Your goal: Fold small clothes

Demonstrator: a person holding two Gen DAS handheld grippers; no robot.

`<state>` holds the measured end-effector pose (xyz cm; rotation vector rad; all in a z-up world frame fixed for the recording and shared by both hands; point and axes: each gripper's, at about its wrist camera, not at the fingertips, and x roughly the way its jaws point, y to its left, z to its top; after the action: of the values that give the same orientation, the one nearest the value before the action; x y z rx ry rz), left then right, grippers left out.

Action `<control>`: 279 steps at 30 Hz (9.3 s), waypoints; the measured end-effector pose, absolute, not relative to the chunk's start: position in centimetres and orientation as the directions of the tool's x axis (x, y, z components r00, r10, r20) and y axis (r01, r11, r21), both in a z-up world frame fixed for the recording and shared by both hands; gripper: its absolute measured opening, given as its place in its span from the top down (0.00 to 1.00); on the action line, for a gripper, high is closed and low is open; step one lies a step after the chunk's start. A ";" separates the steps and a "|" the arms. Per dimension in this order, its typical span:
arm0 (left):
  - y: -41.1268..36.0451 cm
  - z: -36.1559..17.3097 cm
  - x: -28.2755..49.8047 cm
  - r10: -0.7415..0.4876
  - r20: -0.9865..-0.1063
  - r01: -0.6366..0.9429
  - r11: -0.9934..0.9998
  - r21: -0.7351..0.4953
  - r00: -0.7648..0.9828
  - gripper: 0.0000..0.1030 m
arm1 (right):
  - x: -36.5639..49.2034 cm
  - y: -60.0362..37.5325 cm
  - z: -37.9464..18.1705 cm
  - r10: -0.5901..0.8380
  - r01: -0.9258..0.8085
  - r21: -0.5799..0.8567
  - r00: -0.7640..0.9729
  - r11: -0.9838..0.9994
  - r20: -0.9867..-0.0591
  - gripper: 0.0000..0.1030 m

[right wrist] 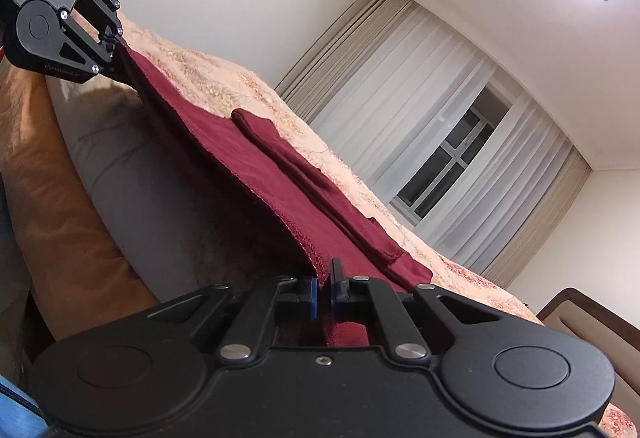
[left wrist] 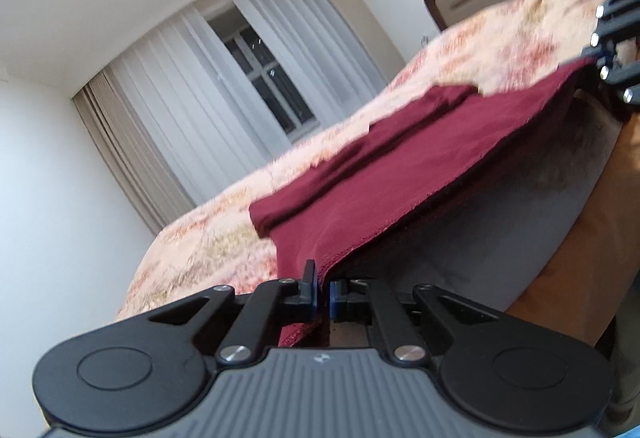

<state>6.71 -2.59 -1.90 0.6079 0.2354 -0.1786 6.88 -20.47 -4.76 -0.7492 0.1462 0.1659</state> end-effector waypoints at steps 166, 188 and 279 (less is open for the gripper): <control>2.0 -1.6 21.0 -0.174 -0.511 -0.072 0.902 -0.427 0.842 0.00 | 37.7 -18.2 -1.1 0.093 -0.317 -0.422 0.877 0.849 -0.472 0.01; 2.0 -2.1 19.4 -0.260 -0.430 -0.046 0.811 -0.584 0.865 0.00 | 25.6 -18.0 -4.6 0.001 -0.100 -0.380 0.968 0.919 -0.251 0.01; -27.1 1.4 27.5 -0.599 -0.488 0.584 0.786 -0.205 0.635 0.88 | 12.1 -33.6 -6.8 -0.259 0.227 -0.156 0.937 0.961 -0.235 0.00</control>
<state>27.49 -27.11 1.42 -0.0285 0.5681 -0.6759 12.06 -33.63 -6.81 -0.1278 0.2567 -0.2491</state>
